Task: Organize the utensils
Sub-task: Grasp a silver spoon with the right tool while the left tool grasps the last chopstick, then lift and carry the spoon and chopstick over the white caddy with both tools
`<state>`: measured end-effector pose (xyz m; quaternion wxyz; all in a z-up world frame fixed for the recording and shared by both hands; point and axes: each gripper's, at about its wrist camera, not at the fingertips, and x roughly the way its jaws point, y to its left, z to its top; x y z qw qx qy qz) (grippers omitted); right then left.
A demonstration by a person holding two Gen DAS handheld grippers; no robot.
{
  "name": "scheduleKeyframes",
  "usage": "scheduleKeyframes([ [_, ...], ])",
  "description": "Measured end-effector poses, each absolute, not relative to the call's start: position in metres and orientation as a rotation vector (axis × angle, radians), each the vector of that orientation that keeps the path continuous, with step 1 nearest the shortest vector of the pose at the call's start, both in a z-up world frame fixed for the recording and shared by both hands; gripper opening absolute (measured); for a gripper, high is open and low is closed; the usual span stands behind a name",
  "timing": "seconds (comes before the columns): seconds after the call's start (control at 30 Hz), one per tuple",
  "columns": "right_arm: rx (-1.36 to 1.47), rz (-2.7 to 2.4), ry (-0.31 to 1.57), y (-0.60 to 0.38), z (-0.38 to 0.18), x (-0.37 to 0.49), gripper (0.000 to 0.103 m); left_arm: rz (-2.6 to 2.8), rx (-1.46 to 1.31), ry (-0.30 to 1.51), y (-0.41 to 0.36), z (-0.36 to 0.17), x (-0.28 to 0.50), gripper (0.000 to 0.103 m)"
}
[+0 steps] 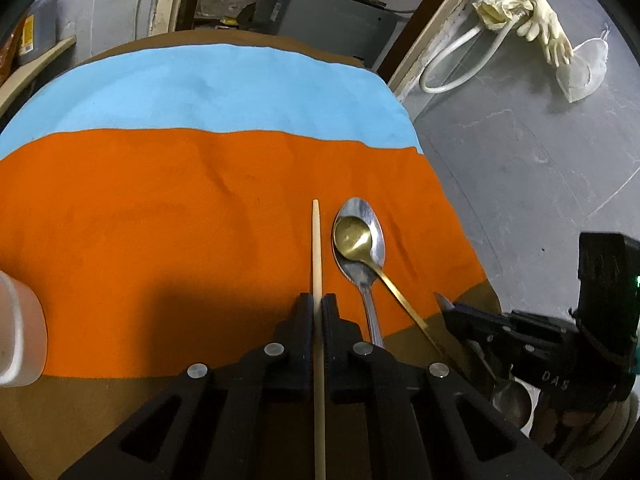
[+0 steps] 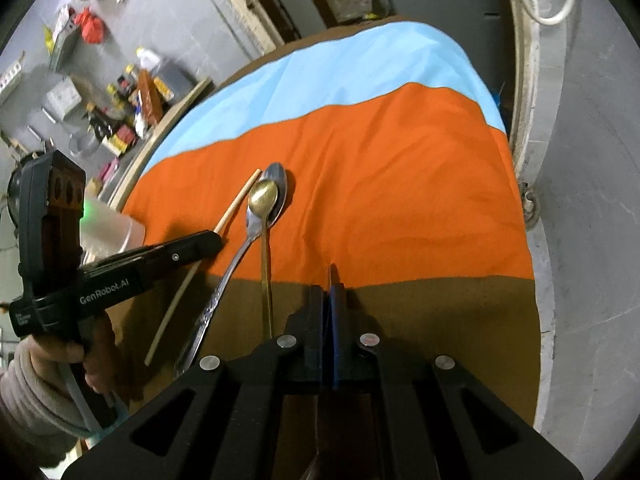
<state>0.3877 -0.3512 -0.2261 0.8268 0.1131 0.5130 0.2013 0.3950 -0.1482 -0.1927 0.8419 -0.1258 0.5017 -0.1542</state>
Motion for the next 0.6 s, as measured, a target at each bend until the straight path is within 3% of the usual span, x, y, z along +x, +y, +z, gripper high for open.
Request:
scheduleKeyframes([
  [0.33,0.172,0.385,1.091,-0.341,-0.220,0.384,0.002,-0.352,-0.253,1.137,-0.149,-0.192,0.406,0.005],
  [0.6,0.274,0.336,0.933,-0.354,-0.189,0.356,0.002,-0.362,-0.288,1.014,-0.140,-0.170,0.376,0.005],
])
